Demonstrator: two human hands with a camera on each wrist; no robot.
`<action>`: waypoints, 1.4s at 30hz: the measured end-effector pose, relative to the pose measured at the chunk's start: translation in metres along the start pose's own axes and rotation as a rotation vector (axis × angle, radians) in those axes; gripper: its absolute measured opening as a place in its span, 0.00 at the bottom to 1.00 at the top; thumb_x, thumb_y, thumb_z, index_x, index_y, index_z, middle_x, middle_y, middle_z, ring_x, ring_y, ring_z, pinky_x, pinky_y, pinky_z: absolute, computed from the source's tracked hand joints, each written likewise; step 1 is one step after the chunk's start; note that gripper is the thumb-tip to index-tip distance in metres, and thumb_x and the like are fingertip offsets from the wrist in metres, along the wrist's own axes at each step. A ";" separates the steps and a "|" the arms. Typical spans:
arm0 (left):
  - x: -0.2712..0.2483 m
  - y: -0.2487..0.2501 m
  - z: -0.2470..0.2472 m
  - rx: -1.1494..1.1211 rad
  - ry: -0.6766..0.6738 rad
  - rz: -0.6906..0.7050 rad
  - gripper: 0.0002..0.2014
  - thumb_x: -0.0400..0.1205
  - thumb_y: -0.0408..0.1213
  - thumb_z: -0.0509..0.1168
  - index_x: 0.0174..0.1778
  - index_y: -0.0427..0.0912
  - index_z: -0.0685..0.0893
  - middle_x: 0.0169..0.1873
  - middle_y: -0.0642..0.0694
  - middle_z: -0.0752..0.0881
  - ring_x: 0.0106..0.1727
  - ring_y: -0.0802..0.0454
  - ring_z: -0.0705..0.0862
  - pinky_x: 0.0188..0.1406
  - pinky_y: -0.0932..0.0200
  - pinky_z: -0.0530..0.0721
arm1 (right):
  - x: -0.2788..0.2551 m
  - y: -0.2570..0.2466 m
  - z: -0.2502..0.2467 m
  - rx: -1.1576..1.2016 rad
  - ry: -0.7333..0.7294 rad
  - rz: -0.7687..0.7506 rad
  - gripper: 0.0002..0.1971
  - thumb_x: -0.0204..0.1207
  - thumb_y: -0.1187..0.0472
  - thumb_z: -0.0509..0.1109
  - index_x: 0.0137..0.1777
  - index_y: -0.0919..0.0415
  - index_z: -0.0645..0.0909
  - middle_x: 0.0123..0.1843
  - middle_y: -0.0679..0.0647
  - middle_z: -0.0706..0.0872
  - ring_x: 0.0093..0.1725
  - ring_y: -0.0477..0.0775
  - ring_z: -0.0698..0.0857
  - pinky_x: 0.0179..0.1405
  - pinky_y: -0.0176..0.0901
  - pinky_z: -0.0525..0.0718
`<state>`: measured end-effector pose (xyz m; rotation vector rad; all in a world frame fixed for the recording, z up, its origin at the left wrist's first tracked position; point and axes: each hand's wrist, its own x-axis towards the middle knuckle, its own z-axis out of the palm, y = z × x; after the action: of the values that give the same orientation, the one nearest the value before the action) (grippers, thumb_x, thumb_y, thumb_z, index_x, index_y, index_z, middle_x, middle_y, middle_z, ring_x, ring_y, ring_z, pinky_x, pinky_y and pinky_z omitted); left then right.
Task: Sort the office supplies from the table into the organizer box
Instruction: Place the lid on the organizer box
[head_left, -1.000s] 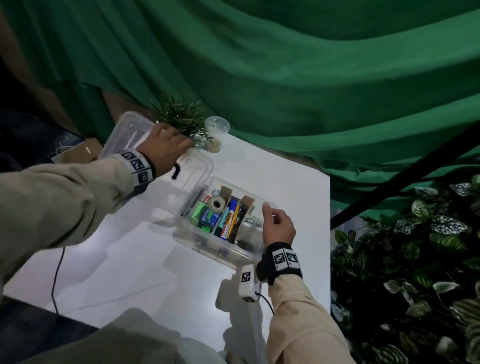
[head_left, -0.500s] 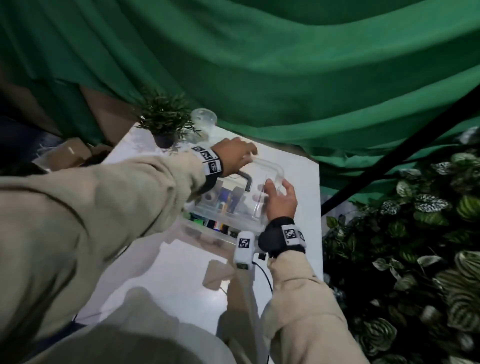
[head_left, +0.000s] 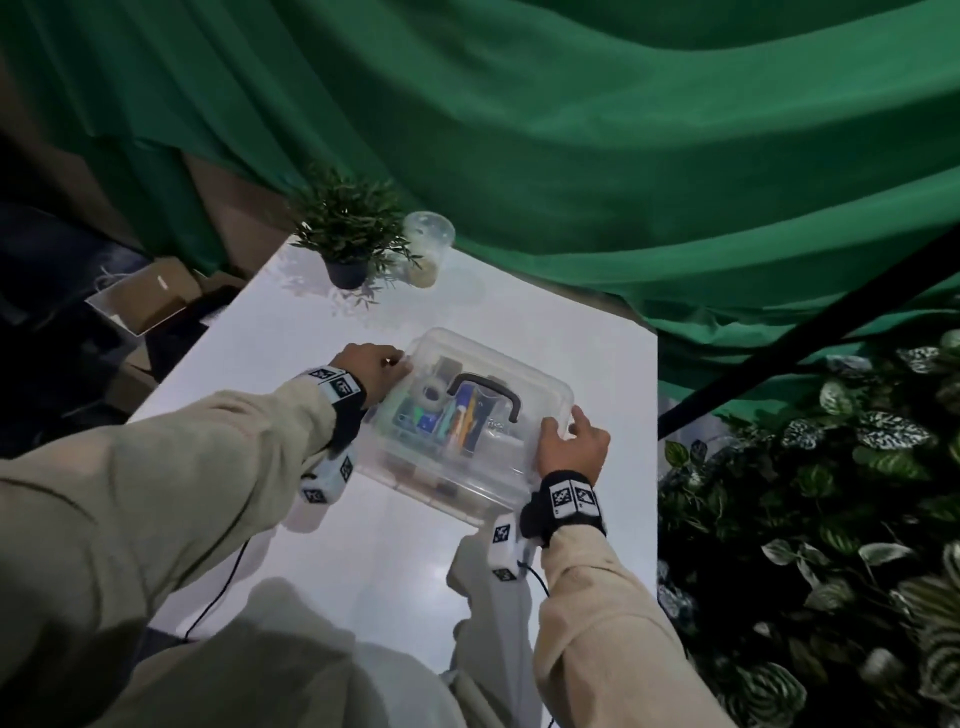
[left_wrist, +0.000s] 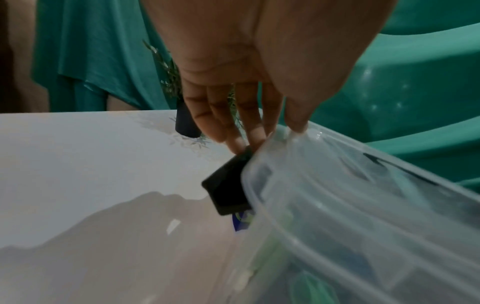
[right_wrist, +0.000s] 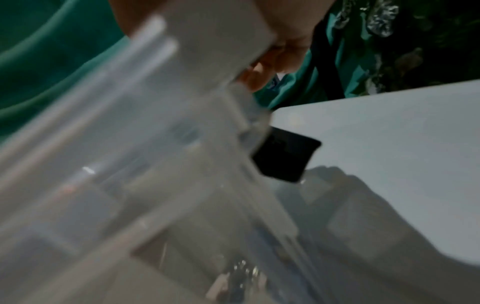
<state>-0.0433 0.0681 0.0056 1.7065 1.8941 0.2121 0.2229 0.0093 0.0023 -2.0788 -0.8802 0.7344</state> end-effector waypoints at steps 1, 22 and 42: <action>-0.001 0.000 -0.001 -0.012 0.006 0.006 0.22 0.83 0.55 0.59 0.68 0.47 0.82 0.65 0.40 0.84 0.66 0.39 0.81 0.66 0.51 0.79 | -0.001 0.003 0.001 -0.017 -0.002 0.013 0.24 0.75 0.54 0.69 0.72 0.55 0.77 0.63 0.58 0.76 0.63 0.58 0.79 0.60 0.41 0.74; -0.015 -0.020 0.005 -0.407 -0.004 -0.113 0.13 0.77 0.53 0.70 0.51 0.51 0.88 0.51 0.45 0.87 0.52 0.44 0.85 0.48 0.61 0.73 | -0.015 0.021 0.004 0.038 -0.011 0.059 0.29 0.72 0.49 0.76 0.72 0.55 0.78 0.67 0.60 0.76 0.67 0.58 0.78 0.64 0.41 0.76; -0.028 0.025 0.004 0.216 -0.072 -0.123 0.15 0.82 0.42 0.59 0.58 0.34 0.79 0.55 0.34 0.84 0.55 0.36 0.83 0.43 0.55 0.75 | -0.020 -0.010 0.002 -0.343 -0.130 0.086 0.17 0.76 0.58 0.65 0.62 0.65 0.72 0.59 0.67 0.83 0.58 0.69 0.83 0.48 0.49 0.78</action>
<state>-0.0196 0.0446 0.0230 1.7012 2.0197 -0.1044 0.2058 -0.0004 0.0132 -2.4038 -1.0540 0.8171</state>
